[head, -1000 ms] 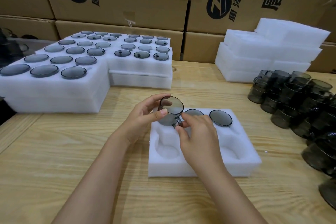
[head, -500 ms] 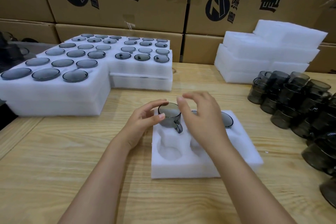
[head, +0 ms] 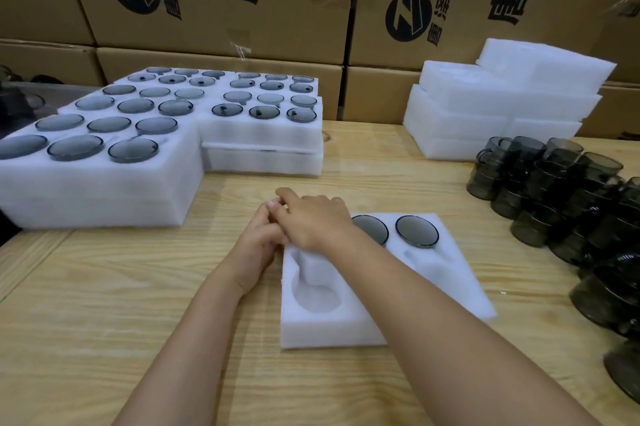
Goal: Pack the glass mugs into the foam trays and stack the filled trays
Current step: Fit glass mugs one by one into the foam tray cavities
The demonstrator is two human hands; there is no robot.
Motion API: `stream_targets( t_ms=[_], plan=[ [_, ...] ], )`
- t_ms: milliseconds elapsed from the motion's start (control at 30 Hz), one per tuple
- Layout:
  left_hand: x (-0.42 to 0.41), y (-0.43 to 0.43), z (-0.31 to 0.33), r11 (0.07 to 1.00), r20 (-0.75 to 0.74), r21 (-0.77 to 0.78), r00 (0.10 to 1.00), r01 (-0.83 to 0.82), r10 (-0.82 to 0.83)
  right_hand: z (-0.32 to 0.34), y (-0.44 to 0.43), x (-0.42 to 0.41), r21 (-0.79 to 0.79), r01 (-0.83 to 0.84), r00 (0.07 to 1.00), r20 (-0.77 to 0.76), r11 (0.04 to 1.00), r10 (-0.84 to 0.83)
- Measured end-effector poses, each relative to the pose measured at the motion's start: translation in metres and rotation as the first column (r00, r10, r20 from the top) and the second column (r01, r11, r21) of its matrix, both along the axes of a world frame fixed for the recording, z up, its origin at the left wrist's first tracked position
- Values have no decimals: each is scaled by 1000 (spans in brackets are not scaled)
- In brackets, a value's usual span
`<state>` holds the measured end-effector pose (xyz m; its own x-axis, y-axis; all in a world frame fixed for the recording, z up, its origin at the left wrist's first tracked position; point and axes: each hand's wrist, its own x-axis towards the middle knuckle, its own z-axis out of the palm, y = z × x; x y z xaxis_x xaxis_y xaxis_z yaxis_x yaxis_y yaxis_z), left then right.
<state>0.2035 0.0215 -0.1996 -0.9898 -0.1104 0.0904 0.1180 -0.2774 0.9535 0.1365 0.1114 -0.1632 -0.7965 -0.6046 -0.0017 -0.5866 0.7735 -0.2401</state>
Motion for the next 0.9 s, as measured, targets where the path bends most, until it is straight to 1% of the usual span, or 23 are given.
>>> stream_targets(
  t_ms=[67,167,267,400,467,500,567,600,667,700,733,800,833,900],
  plan=[
    [0,2,-1,1000,2,-25,1000,-15,15,0,1,3,-53,16,999,-34,998,-18],
    [-2,1,-3,998,15,-44,998,-54,55,0,4,5,-176,42,994,-95,984,-59],
    [-3,-3,-5,992,6,-76,994,-105,106,2,10,5,-311,31,995,-80,950,-59],
    [-1,0,-6,981,-36,-132,990,-143,139,13,26,5,-580,39,999,-1,814,-49],
    [-2,2,-5,976,-38,-149,987,-160,156,20,48,-3,-640,75,996,5,765,-93],
    [-3,2,-5,974,-40,-158,987,-161,157,24,62,-10,-645,98,991,-4,758,-131],
    [-5,3,-4,974,-45,-159,986,-164,159,31,97,-27,-609,168,965,-58,775,-255],
    [-6,3,-4,973,-45,-154,985,-170,165,34,117,-37,-568,226,934,-104,791,-342],
    [-7,3,-4,971,-43,-144,982,-189,184,39,158,-57,-465,397,819,-209,791,-534],
    [-6,3,-5,971,-41,-137,980,-198,194,41,178,-66,-420,489,751,-243,765,-614],
    [-7,4,-5,971,-37,-127,979,-204,201,42,195,-74,-385,569,691,-254,726,-677],
    [-6,4,-4,972,-26,-110,978,-209,207,43,221,-88,-289,704,613,-214,649,-761],
    [-6,4,-4,972,-21,-108,978,-207,206,43,230,-94,-224,753,590,-185,619,-786],
    [-6,4,-4,972,-20,-117,979,-204,203,43,241,-105,-127,799,572,-139,587,-809]
  ],
)
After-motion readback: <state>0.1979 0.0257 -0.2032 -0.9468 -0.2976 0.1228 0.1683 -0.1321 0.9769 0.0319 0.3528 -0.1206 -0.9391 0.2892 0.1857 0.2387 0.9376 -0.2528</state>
